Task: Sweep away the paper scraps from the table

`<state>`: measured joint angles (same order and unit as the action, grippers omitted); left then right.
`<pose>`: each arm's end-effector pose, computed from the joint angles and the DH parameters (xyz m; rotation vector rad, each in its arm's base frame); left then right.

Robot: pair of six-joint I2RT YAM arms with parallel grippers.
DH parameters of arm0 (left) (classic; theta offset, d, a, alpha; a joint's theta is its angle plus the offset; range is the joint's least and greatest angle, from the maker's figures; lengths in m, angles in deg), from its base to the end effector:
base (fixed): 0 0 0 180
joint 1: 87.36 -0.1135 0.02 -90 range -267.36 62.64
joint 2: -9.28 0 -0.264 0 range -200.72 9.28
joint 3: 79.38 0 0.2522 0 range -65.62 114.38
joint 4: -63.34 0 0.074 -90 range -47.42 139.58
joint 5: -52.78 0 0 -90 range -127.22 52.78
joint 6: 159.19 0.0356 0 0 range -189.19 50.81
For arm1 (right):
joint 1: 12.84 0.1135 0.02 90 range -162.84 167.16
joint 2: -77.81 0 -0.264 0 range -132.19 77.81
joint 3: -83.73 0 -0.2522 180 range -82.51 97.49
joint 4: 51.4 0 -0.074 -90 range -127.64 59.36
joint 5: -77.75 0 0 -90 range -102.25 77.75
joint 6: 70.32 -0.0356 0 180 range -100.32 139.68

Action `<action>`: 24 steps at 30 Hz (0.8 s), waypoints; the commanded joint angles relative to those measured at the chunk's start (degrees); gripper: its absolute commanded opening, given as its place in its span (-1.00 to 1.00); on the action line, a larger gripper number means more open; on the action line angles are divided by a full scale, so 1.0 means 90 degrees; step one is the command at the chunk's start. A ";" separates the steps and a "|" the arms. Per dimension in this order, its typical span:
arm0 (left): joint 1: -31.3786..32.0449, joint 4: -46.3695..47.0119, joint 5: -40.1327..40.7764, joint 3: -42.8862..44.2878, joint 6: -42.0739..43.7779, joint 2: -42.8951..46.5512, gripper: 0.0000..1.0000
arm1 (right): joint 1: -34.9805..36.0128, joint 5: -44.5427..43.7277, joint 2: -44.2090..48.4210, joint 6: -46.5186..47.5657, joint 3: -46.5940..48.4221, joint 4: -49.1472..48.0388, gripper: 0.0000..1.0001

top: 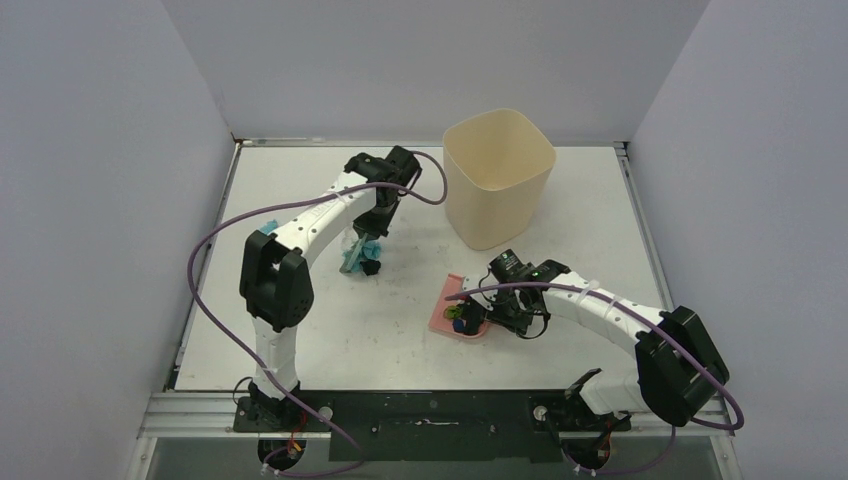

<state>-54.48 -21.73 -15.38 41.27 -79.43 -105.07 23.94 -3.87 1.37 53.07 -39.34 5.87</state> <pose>0.3434 -0.2062 0.2767 0.4965 2.7500 0.4004 0.1737 0.1364 0.1796 -1.6913 2.3648 0.2229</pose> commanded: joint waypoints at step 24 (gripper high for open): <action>0.1317 0.1638 -0.3595 -0.1202 -0.1589 0.1913 -1.00 | 0.0196 -0.0013 -0.0630 -0.0297 0.0865 0.0502 -0.83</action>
<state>-42.65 -13.93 -39.77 32.02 -91.13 -92.41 25.14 -5.60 -4.34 51.23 -32.91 12.19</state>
